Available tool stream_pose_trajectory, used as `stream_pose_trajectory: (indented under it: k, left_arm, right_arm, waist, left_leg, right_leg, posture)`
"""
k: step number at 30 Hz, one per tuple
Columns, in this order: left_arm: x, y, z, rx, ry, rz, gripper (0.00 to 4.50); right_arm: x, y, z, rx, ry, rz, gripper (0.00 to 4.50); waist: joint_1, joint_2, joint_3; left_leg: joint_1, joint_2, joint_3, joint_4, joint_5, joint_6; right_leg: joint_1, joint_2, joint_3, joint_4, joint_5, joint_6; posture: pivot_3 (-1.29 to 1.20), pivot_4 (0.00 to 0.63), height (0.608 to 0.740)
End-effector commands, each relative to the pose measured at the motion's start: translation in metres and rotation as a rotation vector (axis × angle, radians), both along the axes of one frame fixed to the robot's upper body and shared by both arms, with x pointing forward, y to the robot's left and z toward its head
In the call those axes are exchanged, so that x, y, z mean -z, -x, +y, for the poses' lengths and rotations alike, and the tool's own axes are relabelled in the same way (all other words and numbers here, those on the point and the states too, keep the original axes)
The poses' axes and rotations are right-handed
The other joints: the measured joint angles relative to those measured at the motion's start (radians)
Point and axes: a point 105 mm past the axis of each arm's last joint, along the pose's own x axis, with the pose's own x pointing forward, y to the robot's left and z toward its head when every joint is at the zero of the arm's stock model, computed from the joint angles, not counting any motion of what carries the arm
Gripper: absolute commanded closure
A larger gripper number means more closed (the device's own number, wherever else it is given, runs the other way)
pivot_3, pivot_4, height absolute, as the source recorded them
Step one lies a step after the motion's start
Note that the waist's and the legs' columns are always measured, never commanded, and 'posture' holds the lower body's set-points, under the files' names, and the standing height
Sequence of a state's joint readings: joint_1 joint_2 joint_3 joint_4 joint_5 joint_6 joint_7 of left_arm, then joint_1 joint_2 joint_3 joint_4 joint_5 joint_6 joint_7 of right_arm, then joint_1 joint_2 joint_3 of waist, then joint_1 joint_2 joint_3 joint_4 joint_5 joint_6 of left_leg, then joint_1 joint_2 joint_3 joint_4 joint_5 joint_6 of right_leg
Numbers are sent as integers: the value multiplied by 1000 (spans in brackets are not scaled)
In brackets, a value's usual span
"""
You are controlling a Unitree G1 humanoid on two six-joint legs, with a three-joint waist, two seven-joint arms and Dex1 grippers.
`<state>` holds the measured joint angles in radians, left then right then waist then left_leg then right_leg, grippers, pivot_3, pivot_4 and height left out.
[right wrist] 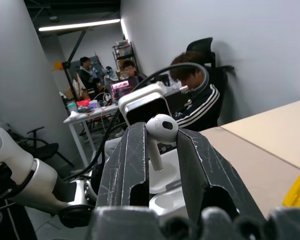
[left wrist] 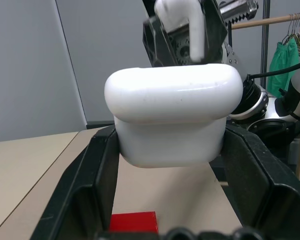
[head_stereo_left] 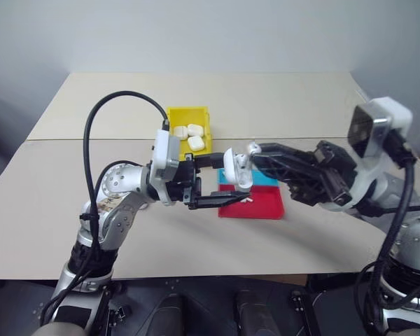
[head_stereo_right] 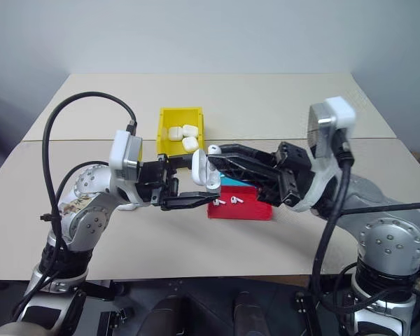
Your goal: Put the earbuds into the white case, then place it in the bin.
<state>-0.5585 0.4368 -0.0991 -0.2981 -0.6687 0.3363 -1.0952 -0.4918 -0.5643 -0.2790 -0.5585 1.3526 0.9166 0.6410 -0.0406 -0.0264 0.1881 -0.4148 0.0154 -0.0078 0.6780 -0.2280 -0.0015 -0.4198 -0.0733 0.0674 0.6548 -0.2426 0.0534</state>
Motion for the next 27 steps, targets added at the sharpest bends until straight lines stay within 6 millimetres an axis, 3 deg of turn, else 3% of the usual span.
stream_pose_trajectory:
  k: [1,27]
  left_arm:
    - [-10,5,1,-2,29,-58,1741]
    - [-8,2,0,-35,34,-66,1741]
  right_arm:
    - [2,-2,-2,23,6,-26,3840]
    - [23,-5,-1,48,75,-38,3840]
  waist:
    - [1,0,0]
    - [2,0,0]
  left_leg:
    - [0,0,0,0,0,0]
    - [0,0,0,0,0,0]
  right_leg:
    - [0,0,0,0,0,0]
    - [0,0,0,0,0,0]
  posture:
    - [0,150,740]
    - [0,150,740]
